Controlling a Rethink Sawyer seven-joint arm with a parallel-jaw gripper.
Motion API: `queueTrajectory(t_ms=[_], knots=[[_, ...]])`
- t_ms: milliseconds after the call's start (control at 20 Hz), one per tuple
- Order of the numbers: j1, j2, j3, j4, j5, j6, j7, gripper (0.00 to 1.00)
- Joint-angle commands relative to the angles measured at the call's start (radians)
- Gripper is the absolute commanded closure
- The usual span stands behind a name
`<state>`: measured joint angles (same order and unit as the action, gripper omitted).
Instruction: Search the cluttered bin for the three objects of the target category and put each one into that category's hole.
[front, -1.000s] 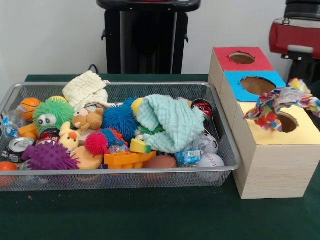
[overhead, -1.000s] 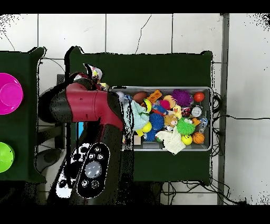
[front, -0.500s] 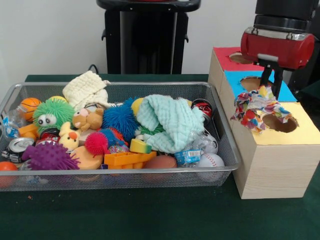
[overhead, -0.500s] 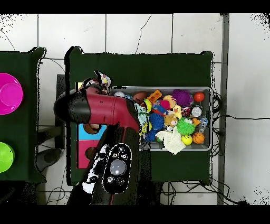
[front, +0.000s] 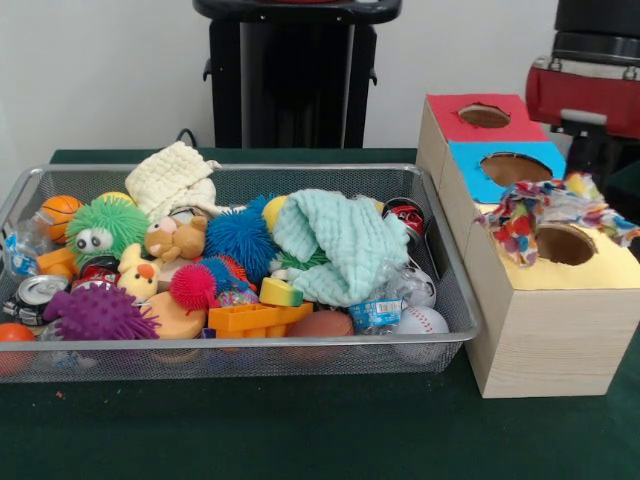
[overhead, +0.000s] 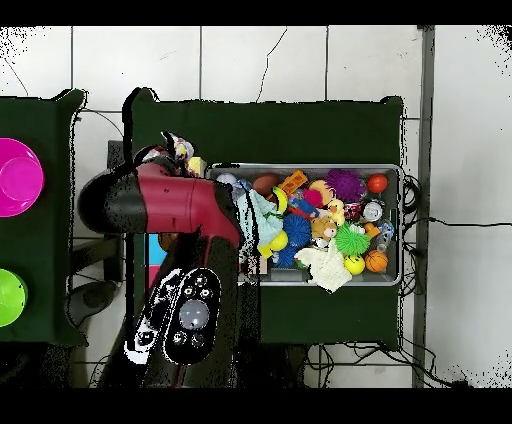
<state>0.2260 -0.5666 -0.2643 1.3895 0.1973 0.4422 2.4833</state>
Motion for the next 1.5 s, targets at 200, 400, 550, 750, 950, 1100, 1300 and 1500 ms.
queueTrajectory(t_ms=[200,400,550,750,950,1100,1300,1500], knots=[[0.041,0.110,-0.018,-0.166,0.038,0.181,0.190,1.00],[0.039,0.096,-0.008,-0.124,0.053,0.160,0.193,1.00],[0.034,0.079,0.007,-0.059,0.071,0.132,0.199,1.00],[0.015,0.056,0.036,0.019,0.085,0.144,0.165,1.00],[0.020,0.051,0.032,0.061,0.088,0.130,0.153,1.00],[0.019,0.035,0.038,0.086,0.097,0.149,0.146,1.00],[0.022,0.025,0.045,0.106,0.107,0.147,0.150,1.00],[0.039,0.030,0.038,0.083,0.115,0.131,0.172,1.00]])
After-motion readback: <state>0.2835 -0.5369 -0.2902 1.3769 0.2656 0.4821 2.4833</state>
